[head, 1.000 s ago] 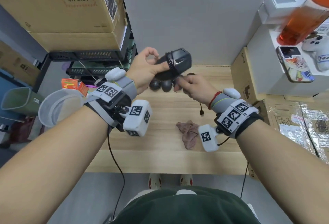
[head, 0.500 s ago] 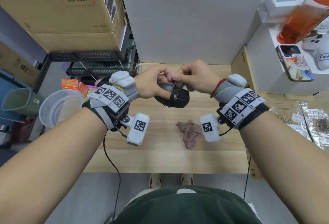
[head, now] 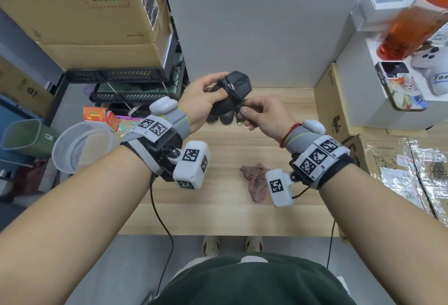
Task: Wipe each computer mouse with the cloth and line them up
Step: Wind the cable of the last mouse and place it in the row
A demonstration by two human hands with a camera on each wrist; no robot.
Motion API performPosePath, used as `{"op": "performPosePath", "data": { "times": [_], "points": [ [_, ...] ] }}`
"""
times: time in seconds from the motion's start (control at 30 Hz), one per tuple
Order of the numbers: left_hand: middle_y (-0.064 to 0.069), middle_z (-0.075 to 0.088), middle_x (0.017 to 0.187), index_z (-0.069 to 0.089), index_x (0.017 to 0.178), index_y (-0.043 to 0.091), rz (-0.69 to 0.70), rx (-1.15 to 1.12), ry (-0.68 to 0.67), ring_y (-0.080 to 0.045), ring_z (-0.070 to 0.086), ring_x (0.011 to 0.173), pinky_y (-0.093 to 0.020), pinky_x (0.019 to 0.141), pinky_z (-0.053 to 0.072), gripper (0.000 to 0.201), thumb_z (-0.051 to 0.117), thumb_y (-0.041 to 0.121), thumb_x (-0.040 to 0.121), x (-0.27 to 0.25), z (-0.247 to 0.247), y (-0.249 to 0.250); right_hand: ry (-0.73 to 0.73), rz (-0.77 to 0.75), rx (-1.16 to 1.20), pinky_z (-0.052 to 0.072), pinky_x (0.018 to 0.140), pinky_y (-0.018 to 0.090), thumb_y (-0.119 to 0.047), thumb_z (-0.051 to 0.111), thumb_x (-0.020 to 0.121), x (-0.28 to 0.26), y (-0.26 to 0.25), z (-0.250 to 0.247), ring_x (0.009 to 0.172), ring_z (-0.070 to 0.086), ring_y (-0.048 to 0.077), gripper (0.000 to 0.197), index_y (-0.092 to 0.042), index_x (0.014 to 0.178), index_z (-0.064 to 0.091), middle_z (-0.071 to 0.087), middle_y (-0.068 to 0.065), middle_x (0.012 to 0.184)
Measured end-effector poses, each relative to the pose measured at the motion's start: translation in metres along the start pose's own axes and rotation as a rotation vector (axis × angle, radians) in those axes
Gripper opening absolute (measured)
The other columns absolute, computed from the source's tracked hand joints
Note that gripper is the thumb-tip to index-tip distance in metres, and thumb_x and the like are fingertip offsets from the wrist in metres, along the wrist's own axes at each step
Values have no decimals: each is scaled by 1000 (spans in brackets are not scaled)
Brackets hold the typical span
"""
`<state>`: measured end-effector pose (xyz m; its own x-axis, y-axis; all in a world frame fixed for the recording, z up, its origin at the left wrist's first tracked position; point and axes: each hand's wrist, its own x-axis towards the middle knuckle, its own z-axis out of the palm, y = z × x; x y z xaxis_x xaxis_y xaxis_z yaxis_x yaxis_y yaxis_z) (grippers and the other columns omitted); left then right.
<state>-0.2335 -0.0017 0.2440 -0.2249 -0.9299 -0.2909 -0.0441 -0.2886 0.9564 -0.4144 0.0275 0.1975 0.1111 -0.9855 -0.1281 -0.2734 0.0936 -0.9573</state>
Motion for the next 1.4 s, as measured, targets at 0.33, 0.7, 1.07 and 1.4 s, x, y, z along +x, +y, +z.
{"op": "performPosePath", "data": {
  "times": [0.33,0.7,1.07,1.4],
  "points": [
    [0,60,113,42,134,33,27,278,127,-28,63,104,-52,88,57,39,47,19,98,-1,18,-14,145,40,73,55,84,59,-56,75,71,0,-9,22,66,63,20,34,-29,92,77,72,17,75],
    [-22,66,118,57,124,-2,-175,-96,-28,-34,65,101,-59,89,57,44,57,36,102,2,7,-17,122,131,223,56,90,56,-17,78,83,7,6,0,97,71,41,42,-5,122,67,73,24,105],
    [-12,72,119,62,130,1,-348,-141,-166,-21,71,104,-38,86,60,42,60,30,100,5,10,-41,-61,234,186,58,88,35,-15,72,90,4,33,-14,96,68,18,36,-9,125,61,71,6,102],
    [-14,72,119,66,121,-1,-442,-176,108,-20,71,102,-31,78,62,38,72,22,92,11,28,-120,-67,481,60,57,87,39,-48,60,95,-11,97,-11,100,63,19,47,-22,133,52,59,-1,116]
  ]
}}
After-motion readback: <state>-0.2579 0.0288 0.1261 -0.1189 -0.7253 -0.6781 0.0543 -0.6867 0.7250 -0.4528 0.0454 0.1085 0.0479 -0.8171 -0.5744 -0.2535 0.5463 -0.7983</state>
